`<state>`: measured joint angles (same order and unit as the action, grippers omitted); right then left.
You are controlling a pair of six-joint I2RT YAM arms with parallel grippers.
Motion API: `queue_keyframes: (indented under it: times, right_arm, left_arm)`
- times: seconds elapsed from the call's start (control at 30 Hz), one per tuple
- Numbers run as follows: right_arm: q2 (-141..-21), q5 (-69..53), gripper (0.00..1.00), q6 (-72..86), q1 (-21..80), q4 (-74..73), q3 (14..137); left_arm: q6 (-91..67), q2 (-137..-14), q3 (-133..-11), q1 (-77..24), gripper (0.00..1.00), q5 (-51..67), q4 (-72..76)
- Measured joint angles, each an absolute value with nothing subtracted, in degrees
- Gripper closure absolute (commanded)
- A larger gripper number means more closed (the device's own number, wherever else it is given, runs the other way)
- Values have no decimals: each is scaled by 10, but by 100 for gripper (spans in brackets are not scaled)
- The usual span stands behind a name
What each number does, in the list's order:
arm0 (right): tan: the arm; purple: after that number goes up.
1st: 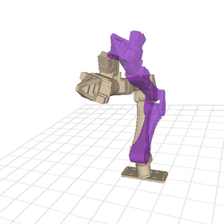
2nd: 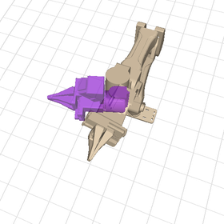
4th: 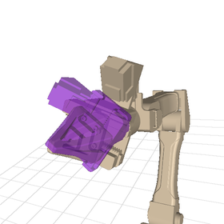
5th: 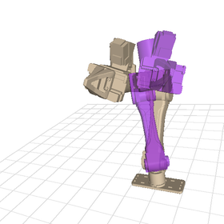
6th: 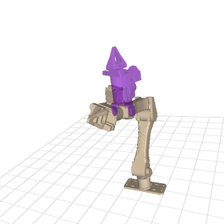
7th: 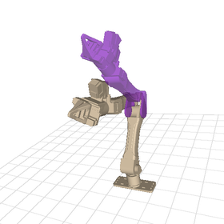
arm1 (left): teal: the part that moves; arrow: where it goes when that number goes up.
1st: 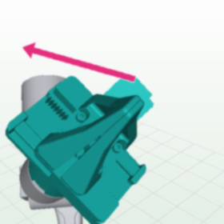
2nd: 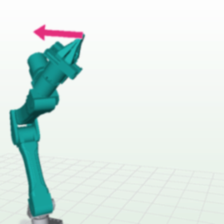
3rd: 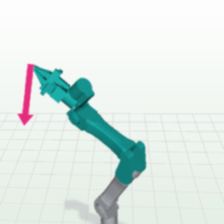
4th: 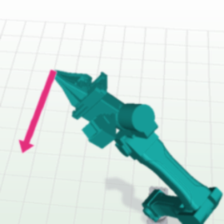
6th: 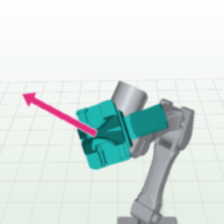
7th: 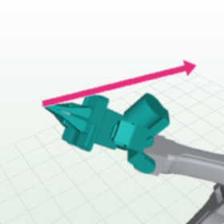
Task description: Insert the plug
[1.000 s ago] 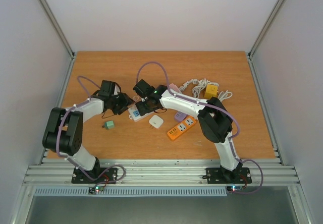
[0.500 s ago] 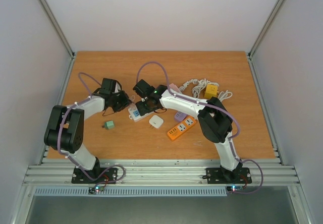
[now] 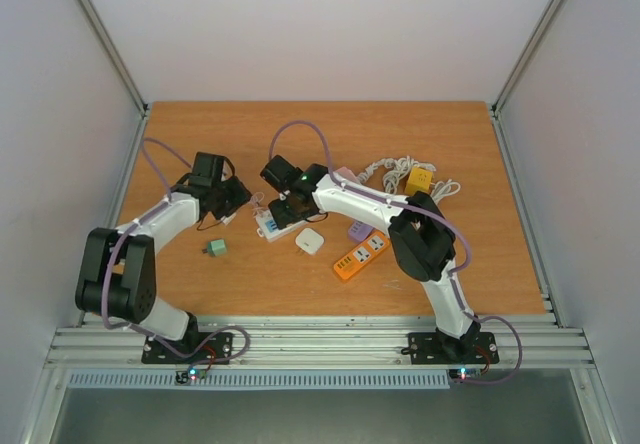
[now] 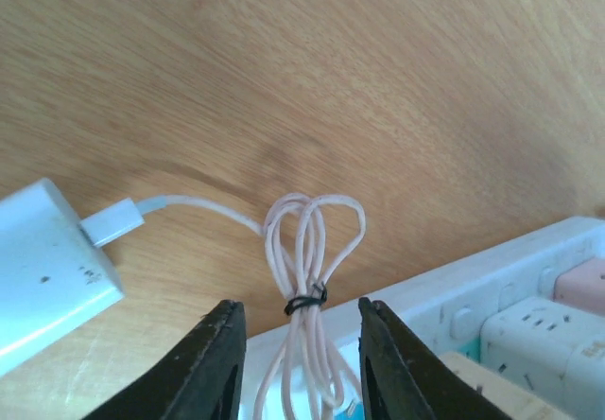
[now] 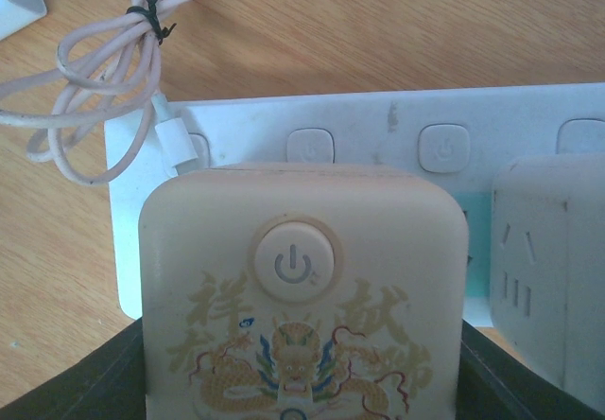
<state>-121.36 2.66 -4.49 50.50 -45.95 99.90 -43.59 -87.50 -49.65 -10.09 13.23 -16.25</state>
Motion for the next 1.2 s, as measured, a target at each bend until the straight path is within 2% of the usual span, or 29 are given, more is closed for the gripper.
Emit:
queue_keyframes:
  times: [0.17, 0.57, 0.67, 0.9, 0.97, 1.13, 1.2]
  right_arm:
    - [-1227, 29, 71, -50, 505, -481, 1021]
    - [-1260, 29, 69, -59, 506, -530, 1064]
    - [-1267, 29, 59, -59, 506, -542, 1080]
    - [-1270, 27, 23, -68, 506, -554, 1098]
    - [-1268, 23, 16, -77, 505, -557, 1099]
    - [-1193, 3, 10, -102, 503, -528, 1054]
    - [-1094, -1, 10, -104, 502, -493, 987]
  left_arm:
    - [-438, -829, -497, -101, 39, 114, -192]
    - [-431, -699, -498, -101, 28, 33, -262]
    - [-426, -685, -498, -100, 24, 23, -275]
    - [-407, -662, -498, -100, 16, 21, -301]
    - [-401, -648, -498, -100, 15, 27, -310]
    - [-380, -609, -500, -100, 12, 49, -340]
    - [-369, -588, -500, -100, 11, 64, -356]
